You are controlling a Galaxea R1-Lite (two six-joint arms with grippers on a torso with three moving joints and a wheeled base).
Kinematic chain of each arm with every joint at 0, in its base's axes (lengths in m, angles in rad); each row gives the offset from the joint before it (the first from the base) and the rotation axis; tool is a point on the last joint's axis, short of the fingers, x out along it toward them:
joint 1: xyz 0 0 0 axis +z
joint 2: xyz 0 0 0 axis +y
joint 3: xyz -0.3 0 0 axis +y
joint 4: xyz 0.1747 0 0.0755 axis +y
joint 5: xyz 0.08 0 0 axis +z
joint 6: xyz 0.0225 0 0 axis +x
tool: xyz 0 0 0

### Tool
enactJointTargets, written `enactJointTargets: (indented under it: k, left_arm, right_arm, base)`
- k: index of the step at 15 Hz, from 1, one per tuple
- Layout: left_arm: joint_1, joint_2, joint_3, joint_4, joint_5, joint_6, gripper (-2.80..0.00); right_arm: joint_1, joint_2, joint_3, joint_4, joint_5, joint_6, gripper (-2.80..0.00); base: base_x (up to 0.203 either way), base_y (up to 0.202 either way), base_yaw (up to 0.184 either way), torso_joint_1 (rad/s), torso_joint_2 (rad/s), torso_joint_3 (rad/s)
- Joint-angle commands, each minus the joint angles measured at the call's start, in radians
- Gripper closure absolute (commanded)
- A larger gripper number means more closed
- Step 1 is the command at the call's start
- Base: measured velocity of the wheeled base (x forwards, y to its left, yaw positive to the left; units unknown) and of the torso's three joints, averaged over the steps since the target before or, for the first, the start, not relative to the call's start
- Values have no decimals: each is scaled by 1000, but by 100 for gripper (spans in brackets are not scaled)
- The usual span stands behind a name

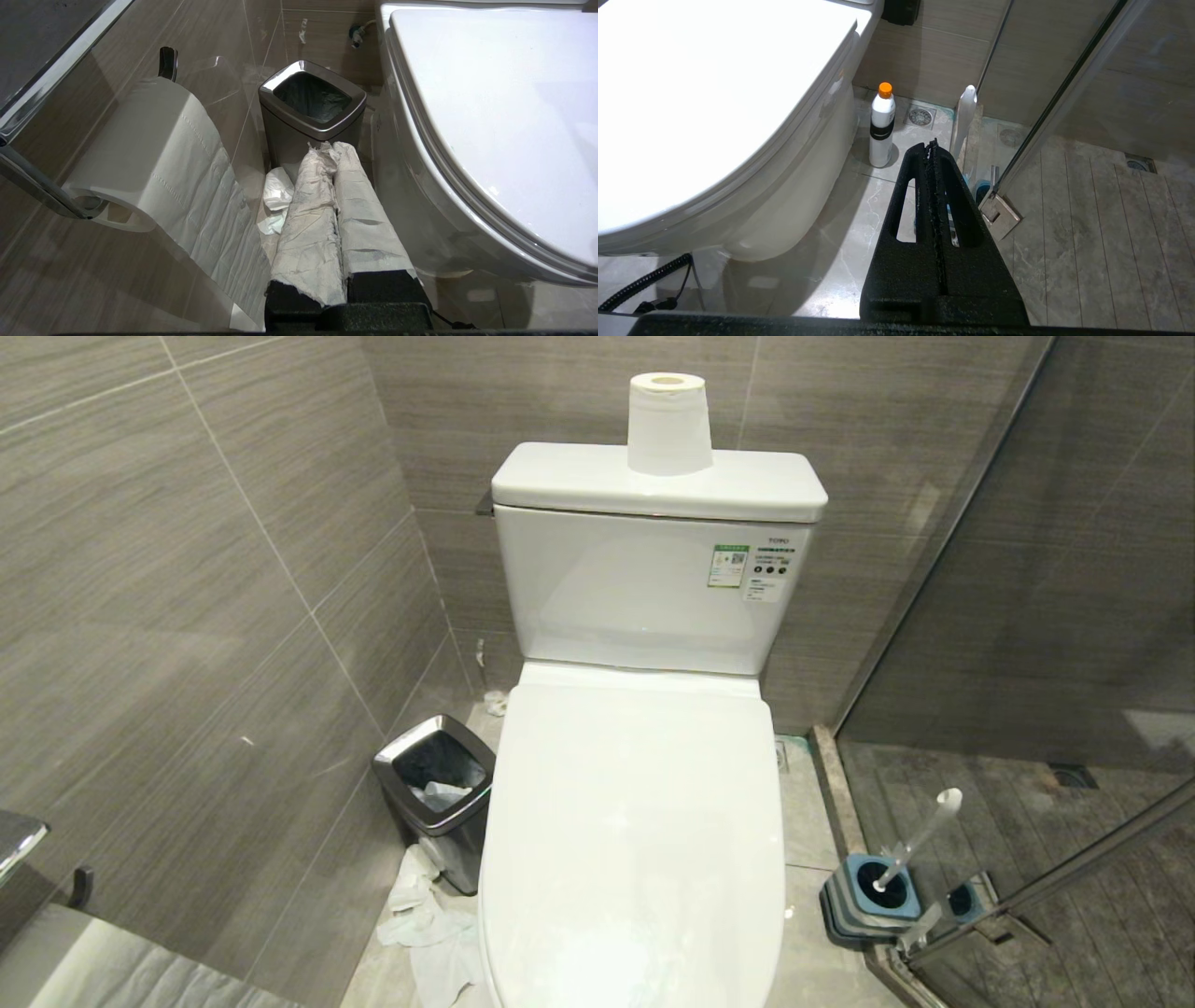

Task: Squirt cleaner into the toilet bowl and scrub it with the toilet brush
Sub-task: Use the left hand to lift the toilet lid slightly

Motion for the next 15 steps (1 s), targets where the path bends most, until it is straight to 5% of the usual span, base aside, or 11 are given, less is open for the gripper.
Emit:
enactJointTargets:
  k: [1, 15]
  left_arm:
    - [0, 1, 8, 0, 0, 0, 0]
    - [0, 1, 7, 0, 0, 1, 0]
  right_arm:
    - [0, -1, 12, 0, 1, -1, 0]
    - [0, -1, 12, 0, 1, -1, 0]
  base:
    - [0, 0, 0, 0, 0, 0]
    - [0, 0, 0, 0, 0, 0]
